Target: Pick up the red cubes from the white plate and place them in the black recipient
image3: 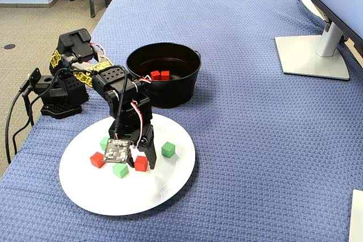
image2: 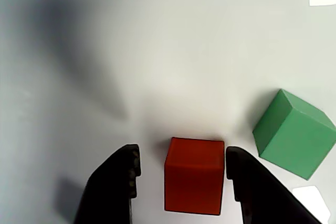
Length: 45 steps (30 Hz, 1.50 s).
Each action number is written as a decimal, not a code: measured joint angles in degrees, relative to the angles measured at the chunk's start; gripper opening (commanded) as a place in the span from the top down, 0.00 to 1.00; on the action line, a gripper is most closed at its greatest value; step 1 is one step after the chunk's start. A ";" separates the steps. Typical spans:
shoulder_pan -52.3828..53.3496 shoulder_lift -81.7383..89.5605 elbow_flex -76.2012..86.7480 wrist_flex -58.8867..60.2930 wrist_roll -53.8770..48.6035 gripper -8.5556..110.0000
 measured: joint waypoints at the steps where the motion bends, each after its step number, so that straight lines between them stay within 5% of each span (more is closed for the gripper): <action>1: 0.00 0.00 0.18 0.00 0.00 0.81; 24: -1.49 1.05 4.04 -1.76 2.55 0.93; 32: -4.13 18.02 4.39 3.43 11.25 0.93; 42: -31.55 51.50 27.60 8.35 21.18 0.92; 45: -43.24 57.04 36.47 6.24 26.89 0.68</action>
